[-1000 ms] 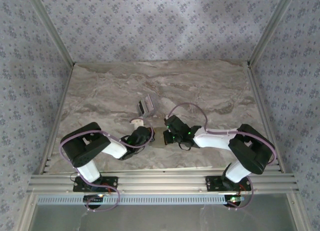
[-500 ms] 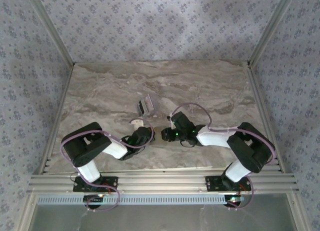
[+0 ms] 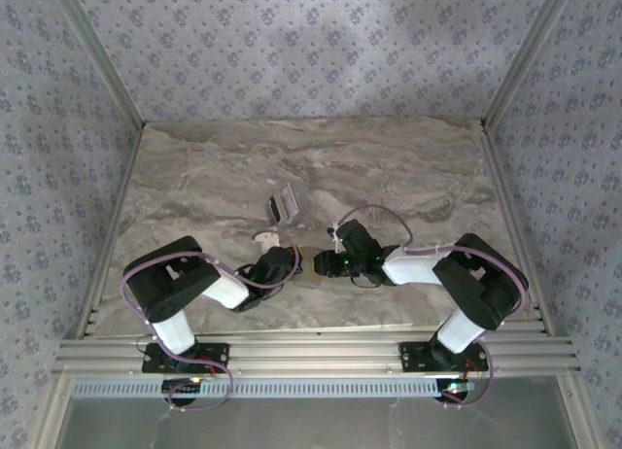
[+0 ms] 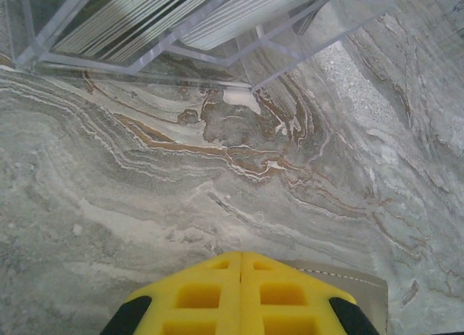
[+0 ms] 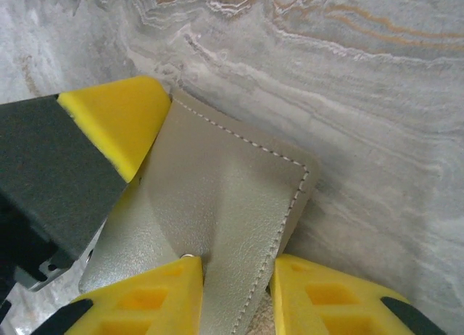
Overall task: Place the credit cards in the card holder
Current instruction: Open the card holder at the center of the table.
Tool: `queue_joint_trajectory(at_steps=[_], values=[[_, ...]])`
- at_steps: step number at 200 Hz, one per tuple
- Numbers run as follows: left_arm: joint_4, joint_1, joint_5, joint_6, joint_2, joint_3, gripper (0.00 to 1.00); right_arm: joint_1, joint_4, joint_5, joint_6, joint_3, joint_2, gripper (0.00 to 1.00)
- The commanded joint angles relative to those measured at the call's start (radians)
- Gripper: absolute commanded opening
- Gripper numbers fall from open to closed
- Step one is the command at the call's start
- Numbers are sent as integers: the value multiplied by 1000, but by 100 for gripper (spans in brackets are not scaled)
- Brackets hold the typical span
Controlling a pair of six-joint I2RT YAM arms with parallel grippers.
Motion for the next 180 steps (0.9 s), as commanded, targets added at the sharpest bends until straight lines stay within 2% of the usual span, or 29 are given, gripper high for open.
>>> queue_joint_trajectory(at_steps=[1,54,101,120,138,154,180], values=[[-299,-37,138,-38,107,-40,2,-3,107,-87,30,-11,-50,33],[-295,-40,126,-54,98,-50,2,-9,130,-98,43,-7,-78,32],[-281,-45,124,-62,98,-57,2,7,114,-71,43,26,-26,33],[-273,-45,129,-63,95,-61,2,12,79,-22,45,29,-20,26],[-267,-44,142,-57,77,-67,2,9,22,44,37,21,-48,11],[-275,-44,157,-38,36,-75,8,9,-99,128,2,33,-100,0],[-341,-45,170,-4,-71,-86,17,15,-292,274,-43,48,-204,0]])
